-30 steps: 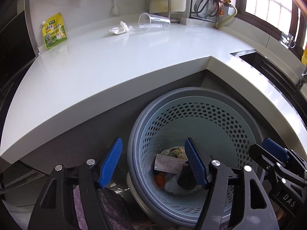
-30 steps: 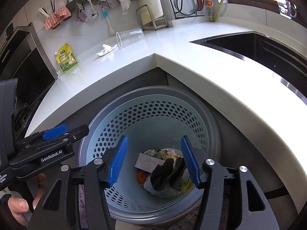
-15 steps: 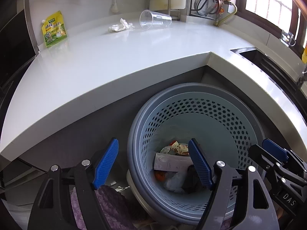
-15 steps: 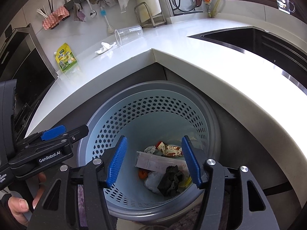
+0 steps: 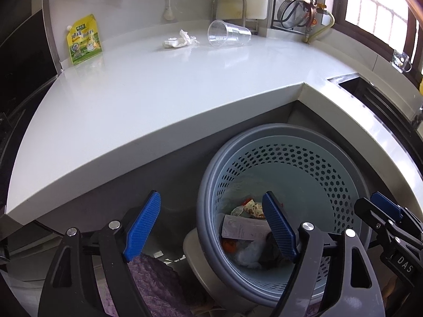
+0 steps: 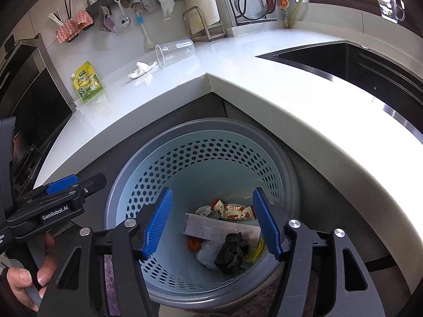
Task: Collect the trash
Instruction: 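Move both open tools up toward the clear cup and white tissue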
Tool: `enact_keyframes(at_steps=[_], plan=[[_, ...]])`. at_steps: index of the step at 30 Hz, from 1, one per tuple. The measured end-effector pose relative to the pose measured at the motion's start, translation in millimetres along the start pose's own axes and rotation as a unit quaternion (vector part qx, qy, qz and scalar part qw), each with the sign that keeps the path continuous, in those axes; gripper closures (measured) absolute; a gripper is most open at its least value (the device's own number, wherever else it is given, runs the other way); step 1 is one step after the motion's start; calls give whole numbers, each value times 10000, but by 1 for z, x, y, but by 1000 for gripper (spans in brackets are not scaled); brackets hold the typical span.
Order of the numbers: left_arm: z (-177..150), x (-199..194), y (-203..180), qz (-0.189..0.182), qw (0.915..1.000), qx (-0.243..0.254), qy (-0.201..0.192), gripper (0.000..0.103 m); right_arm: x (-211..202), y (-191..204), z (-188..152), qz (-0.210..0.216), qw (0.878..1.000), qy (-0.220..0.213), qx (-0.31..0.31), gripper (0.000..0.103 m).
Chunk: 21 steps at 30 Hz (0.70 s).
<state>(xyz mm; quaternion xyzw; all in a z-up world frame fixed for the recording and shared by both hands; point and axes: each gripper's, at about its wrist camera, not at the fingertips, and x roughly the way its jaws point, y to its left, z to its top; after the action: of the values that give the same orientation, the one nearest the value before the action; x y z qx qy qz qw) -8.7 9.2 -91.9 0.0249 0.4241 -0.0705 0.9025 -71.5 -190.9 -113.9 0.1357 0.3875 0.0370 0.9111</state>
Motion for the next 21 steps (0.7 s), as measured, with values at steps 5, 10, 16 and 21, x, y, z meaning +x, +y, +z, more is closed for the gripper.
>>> enact_keyframes(at_steps=[5, 10, 16, 21], plan=[[15, -14, 13, -33, 9997, -99, -230, 20, 0, 9, 17, -27, 9999, -102, -42, 41], [41, -23, 28, -18, 9985, -160, -520, 17, 1, 28, 44, -42, 9990, -332, -304, 36], [77, -29, 56, 115, 9949, -315, -947, 9, 7, 55, 88, 17, 9961, -648, -593, 30], [108, -27, 80, 295, 9912, -412, -1221, 7, 20, 75, 129, -41, 9930, -899, -763, 28]])
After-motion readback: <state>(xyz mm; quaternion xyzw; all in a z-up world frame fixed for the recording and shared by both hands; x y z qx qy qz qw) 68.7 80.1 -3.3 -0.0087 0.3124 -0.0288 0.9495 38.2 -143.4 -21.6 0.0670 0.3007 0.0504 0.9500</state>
